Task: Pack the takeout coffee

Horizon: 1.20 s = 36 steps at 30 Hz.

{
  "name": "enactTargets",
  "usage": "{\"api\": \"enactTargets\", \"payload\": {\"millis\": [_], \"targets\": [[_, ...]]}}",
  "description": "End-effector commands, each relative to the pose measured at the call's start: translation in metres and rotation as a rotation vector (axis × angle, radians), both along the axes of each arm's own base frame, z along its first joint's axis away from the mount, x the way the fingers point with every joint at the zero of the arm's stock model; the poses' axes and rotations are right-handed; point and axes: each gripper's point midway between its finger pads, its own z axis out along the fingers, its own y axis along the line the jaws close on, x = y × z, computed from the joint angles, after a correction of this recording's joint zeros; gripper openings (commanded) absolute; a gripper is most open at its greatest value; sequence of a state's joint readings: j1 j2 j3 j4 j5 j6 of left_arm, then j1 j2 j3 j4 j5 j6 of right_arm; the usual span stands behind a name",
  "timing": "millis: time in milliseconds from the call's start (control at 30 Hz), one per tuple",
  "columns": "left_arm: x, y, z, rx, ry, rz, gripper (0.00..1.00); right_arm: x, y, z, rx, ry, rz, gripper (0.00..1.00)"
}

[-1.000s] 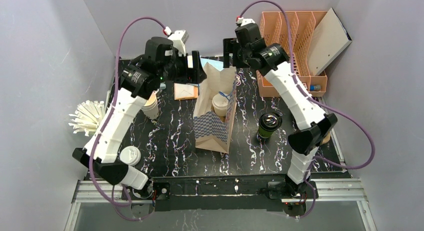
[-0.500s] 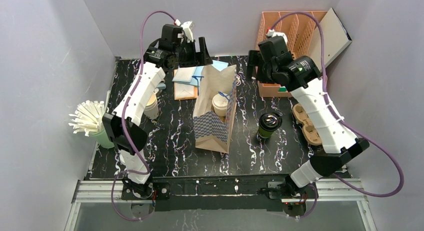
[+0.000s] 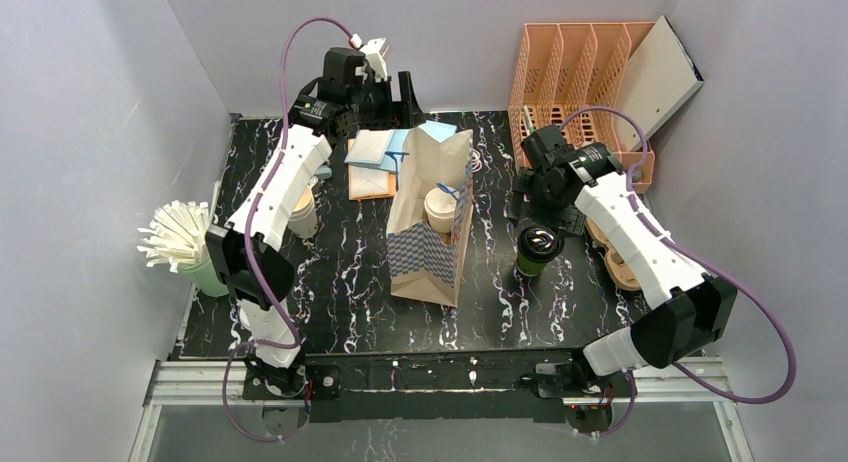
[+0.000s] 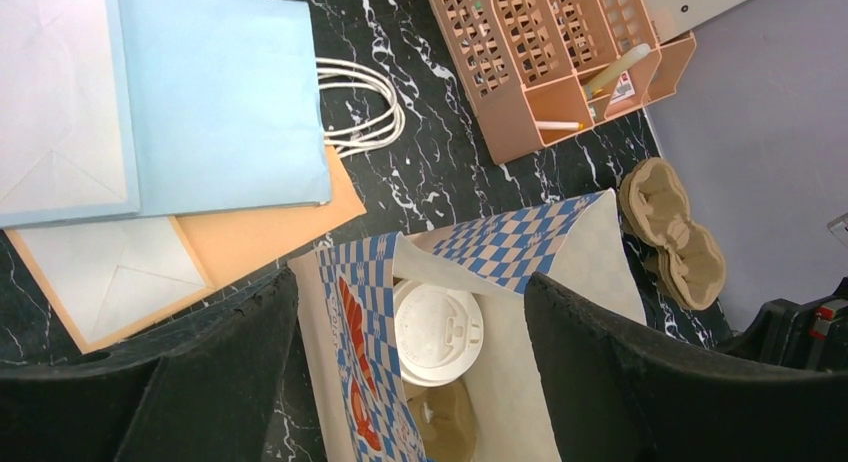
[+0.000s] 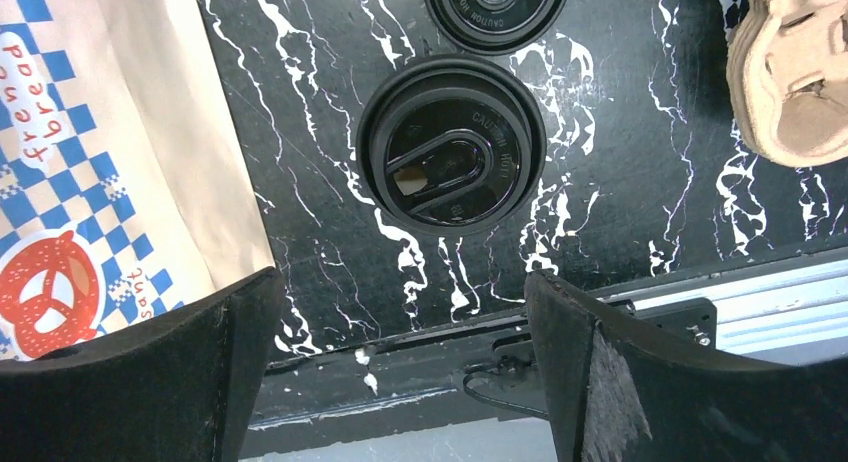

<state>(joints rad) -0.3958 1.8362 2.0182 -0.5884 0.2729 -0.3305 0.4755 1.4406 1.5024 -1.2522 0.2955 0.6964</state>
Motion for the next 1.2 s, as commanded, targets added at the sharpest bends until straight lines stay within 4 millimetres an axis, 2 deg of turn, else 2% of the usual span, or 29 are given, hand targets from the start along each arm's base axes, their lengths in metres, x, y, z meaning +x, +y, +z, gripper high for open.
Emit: {"api": "enactTargets", "payload": {"millis": [0,167,333,467,600,733,900,1167], "targets": [[-0.010,0.007,0.027,-0.060,-0.062,0.053,0.80,0.001,0.000,-0.004,0.035,0.002,-0.001,0.98],[-0.015,0.020,0.026,-0.022,-0.110,0.082,0.80,0.002,-0.004,-0.017,0.050,0.018,0.043,0.98],[-0.019,0.018,0.022,-0.032,-0.090,0.076,0.79,0.014,0.003,-0.024,0.141,-0.046,0.071,0.98],[-0.023,0.017,0.017,-0.057,-0.075,0.075,0.75,0.016,-0.003,-0.037,0.115,-0.008,0.052,0.94],[-0.024,0.020,0.020,-0.044,-0.092,0.082,0.75,0.020,-0.007,-0.041,0.093,-0.030,0.069,0.91],[-0.025,0.021,0.019,-0.044,-0.091,0.081,0.74,0.016,-0.015,-0.051,0.058,-0.013,0.067,0.89],[-0.026,0.020,0.016,-0.049,-0.077,0.081,0.74,0.011,-0.025,-0.058,0.014,-0.002,0.032,0.91],[-0.026,0.018,0.013,-0.055,-0.066,0.079,0.74,0.010,-0.022,-0.065,0.028,0.006,0.037,0.92]]}}
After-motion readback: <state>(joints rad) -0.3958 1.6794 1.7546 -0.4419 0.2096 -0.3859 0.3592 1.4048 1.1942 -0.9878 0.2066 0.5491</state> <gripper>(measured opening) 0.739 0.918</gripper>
